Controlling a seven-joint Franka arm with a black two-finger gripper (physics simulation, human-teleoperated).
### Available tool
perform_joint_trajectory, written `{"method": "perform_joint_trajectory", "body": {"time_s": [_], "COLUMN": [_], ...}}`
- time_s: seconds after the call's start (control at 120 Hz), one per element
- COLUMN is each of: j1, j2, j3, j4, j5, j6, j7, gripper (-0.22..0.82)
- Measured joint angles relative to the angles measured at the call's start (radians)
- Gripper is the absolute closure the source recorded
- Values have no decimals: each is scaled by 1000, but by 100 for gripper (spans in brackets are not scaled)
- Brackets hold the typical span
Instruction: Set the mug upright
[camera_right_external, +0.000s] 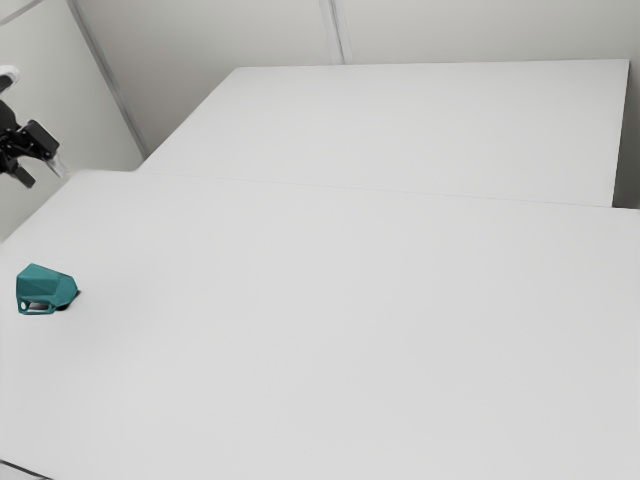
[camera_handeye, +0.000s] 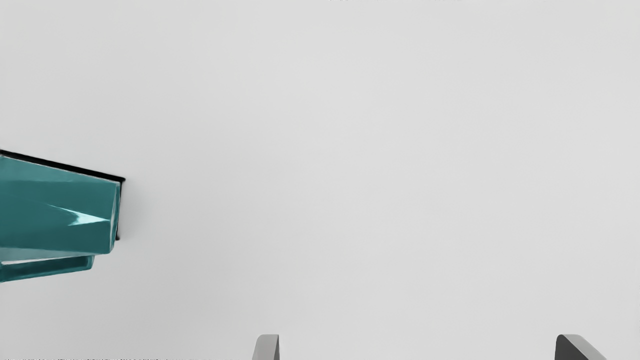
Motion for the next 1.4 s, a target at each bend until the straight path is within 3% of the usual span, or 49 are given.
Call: {"method": "perform_joint_trajectory", "body": {"time_s": [0.125, 0.217, 0.275, 0.442, 0.542, 0.767, 1.025, 1.2, 1.4], "j1": [157, 324, 384, 484, 503, 631, 648, 649, 672], "j2": [197, 331, 402, 513, 610, 679, 805, 817, 817], "j3": [-34, -180, -231, -256, -258, -327, -377, -385, -381], "j4": [166, 263, 319, 372, 470, 548, 625, 606, 570], "j5": [-97, -133, -146, -163, -166, -166, -170, -191, -243], "j6": [-66, -95, -108, -122, -125, -121, -72, -53, -138], "j7": [84, 140, 172, 255, 300, 393, 471, 506, 535], "gripper": [0, 0, 0, 0, 0, 0, 0, 0, 0]}}
